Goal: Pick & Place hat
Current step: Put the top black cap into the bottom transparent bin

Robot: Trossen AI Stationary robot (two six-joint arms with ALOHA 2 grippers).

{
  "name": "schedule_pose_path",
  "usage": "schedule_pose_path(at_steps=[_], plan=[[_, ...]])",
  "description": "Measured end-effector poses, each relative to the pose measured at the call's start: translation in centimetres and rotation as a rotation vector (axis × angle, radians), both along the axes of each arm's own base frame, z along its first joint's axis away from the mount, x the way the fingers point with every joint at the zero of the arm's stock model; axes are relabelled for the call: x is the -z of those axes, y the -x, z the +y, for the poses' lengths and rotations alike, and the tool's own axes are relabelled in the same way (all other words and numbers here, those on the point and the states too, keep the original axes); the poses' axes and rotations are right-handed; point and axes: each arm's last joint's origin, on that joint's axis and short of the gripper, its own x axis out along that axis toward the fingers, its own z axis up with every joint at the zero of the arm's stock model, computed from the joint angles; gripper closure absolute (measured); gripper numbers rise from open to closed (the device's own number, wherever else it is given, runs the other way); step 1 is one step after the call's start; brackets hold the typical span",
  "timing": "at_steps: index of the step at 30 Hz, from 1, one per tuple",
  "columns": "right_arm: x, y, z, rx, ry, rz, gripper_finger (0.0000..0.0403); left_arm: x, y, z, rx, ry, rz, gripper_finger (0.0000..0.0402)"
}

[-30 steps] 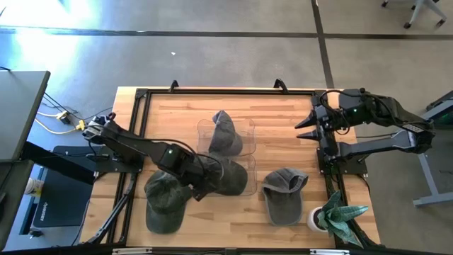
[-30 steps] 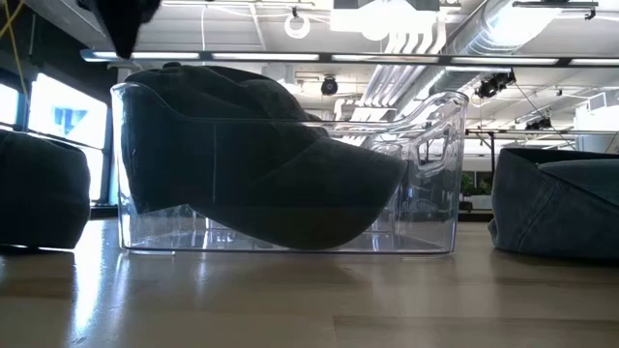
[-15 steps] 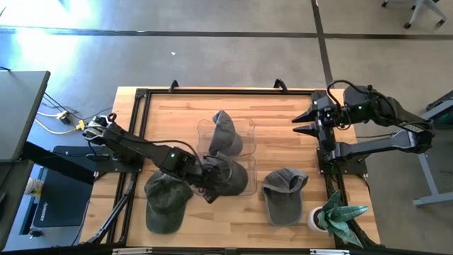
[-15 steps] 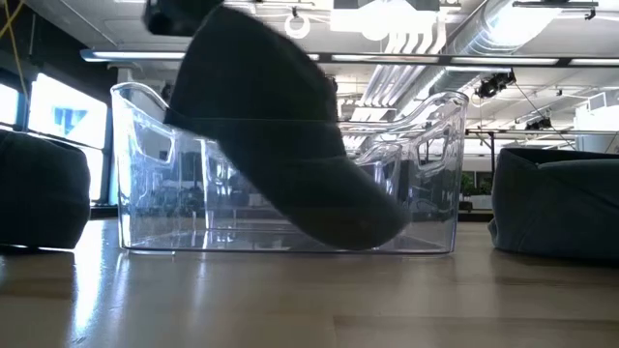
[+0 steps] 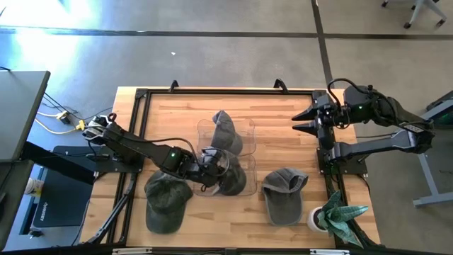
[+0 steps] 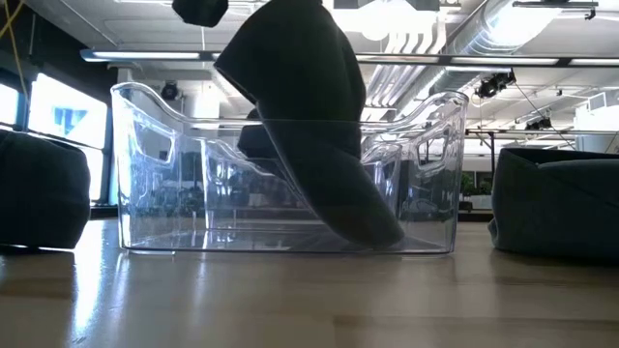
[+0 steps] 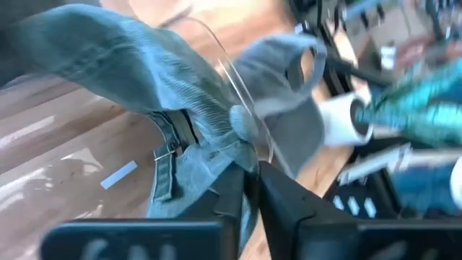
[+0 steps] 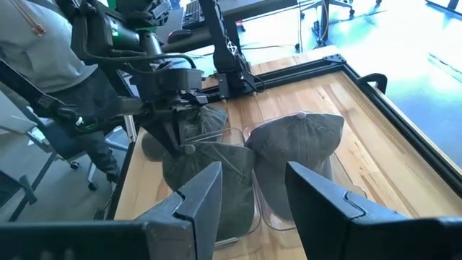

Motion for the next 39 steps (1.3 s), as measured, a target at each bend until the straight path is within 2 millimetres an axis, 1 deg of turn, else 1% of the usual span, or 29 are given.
schedule_pose_path(at_steps=[2,6,10,12,17,20,24,27,31,35,39], plan=[[0.0,0.0,0.0,0.000,0.000,0.000,0.0253,-0.1,0.0,-0.1,-0.042,0.018,-0.018,0.0393],[0.0,0.0,0.0,0.000,0.000,0.001,0.0253,-0.6,0.2,-0.5,-0.098,0.033,-0.049,0.0389],[0.0,0.0,0.0,-0.001,0.000,0.001,0.0253,-2.2,0.5,-1.3,-0.139,0.001,-0.117,0.0398],[0.0,0.0,0.0,-0.001,0.000,0.001,0.0253,-2.6,0.8,-1.7,-0.174,-0.009,-0.134,0.0398],[0.0,0.0,0.0,0.000,0.000,0.002,0.0253,-2.4,2.1,-2.0,-0.218,-0.032,-0.044,0.0400],[0.0,0.0,0.0,-0.001,0.001,0.002,0.0253,-2.1,2.3,-1.9,-0.193,-0.036,0.010,0.0400],[0.0,0.0,0.0,-0.002,0.003,0.002,0.0253,-2.1,2.2,-1.9,-0.131,-0.102,0.025,0.0400],[0.0,0.0,0.0,-0.001,0.002,0.002,0.0253,-2.1,2.1,-1.9,-0.122,-0.133,0.013,0.0401],[0.0,0.0,0.0,-0.001,0.001,0.002,0.0253,-1.8,0.6,-2.1,-0.128,-0.141,-0.053,0.0401],[0.1,0.0,0.0,-0.001,0.000,0.004,0.0253,-2.7,0.0,-2.3,-0.104,-0.136,-0.143,0.0401],[0.1,0.0,0.0,-0.001,0.000,0.005,0.0253,-2.3,0.4,-2.2,-0.095,-0.164,-0.088,0.0401]])
